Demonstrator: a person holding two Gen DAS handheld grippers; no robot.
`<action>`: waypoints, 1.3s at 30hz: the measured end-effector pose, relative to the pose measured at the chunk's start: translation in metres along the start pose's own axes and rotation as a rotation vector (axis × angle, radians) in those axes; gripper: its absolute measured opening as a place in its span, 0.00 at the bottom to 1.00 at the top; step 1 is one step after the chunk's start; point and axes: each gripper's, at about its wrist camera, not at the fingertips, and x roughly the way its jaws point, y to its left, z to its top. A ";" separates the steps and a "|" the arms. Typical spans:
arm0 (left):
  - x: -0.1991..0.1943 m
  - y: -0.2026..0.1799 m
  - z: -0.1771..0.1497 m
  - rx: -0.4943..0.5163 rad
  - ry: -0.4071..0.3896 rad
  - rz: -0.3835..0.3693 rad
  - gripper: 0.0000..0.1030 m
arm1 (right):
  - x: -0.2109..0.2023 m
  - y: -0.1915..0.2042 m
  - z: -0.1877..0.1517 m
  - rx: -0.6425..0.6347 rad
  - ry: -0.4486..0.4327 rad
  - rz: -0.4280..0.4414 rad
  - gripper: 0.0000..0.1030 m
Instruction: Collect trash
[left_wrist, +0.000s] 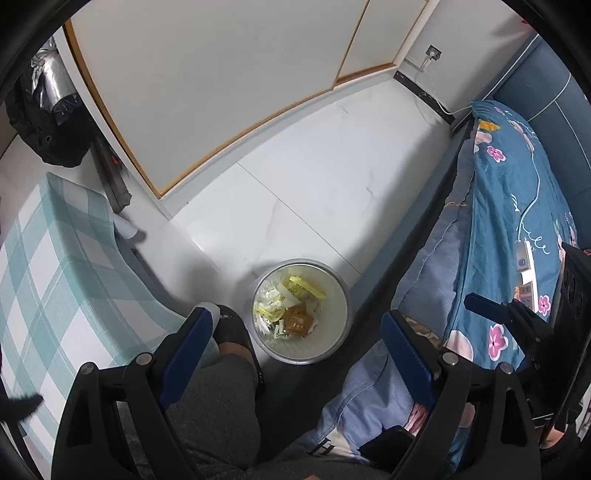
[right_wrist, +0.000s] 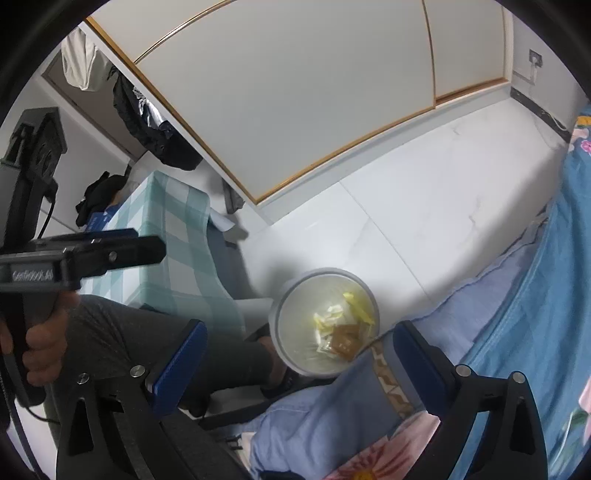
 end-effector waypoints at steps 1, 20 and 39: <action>-0.001 -0.001 -0.001 0.002 -0.002 -0.001 0.88 | -0.001 0.001 0.000 0.005 0.003 0.002 0.98; -0.003 0.001 -0.013 -0.026 0.016 0.001 0.88 | -0.009 0.003 -0.006 0.000 -0.013 -0.004 0.98; 0.001 0.003 -0.017 -0.028 0.025 -0.004 0.88 | -0.010 0.001 -0.008 0.004 -0.019 -0.006 0.98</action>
